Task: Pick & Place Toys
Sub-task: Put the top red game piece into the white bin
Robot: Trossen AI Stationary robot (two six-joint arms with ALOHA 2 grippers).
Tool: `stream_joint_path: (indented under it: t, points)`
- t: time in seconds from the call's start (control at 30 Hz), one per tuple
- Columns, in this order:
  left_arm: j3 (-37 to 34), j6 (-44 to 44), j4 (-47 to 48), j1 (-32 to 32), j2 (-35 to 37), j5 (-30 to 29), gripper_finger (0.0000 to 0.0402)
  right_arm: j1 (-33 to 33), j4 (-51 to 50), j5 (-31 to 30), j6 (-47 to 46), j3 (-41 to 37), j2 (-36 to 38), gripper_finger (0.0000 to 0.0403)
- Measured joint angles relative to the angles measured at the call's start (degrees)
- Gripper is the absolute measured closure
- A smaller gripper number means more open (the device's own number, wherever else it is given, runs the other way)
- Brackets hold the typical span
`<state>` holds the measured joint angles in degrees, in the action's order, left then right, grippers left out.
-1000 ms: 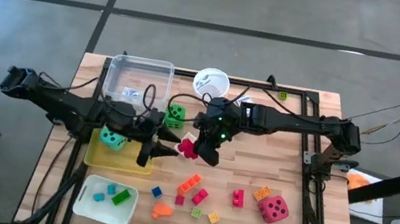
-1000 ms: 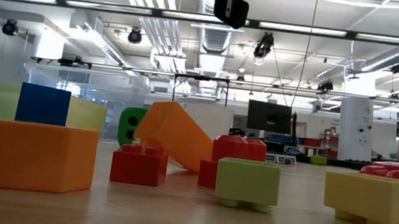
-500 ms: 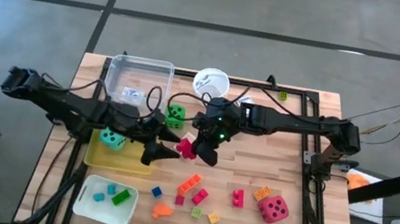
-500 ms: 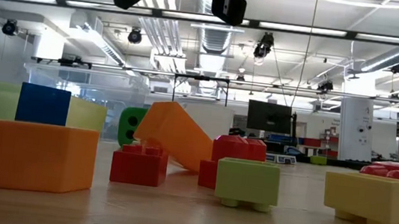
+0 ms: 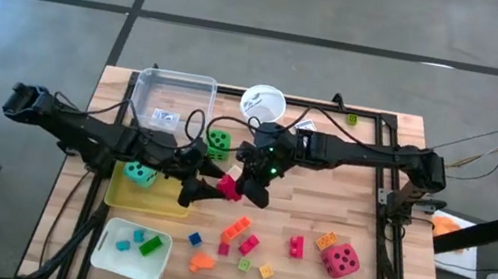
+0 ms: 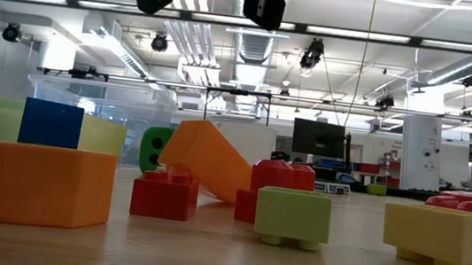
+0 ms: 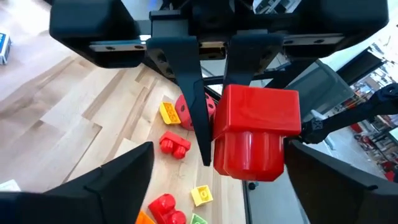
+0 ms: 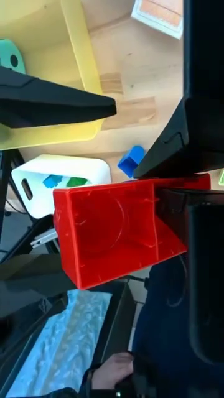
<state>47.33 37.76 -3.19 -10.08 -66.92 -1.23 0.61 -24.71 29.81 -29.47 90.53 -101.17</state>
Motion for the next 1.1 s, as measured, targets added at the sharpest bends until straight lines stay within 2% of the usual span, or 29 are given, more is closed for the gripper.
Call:
stream_joint_path:
  t: [0.17,0.3,0.63,0.9,1.1]
  points:
    - [0.0,1.2,-1.6,0.1,0.0,-0.3,0.011,0.0,0.1,0.3,-0.2,0.0,-0.2,0.0385]
    - [0.0,1.2,-4.5,0.4,0.0,-0.7,0.0134,0.0,0.3,0.3,-0.2,0.0,-0.2,0.0385]
    - [0.0,1.7,-5.0,0.7,-0.5,-1.7,0.014,0.0,3.1,0.1,-1.0,0.0,-0.2,0.0385]
    - [0.0,1.1,-9.0,1.2,-0.9,-1.7,0.0141,0.0,4.0,0.3,-0.8,0.0,-0.4,0.0385]
    - [0.0,0.0,-9.3,1.2,-0.9,1.0,0.019,0.0,4.5,0.3,-0.9,0.0,-0.5,0.0385]
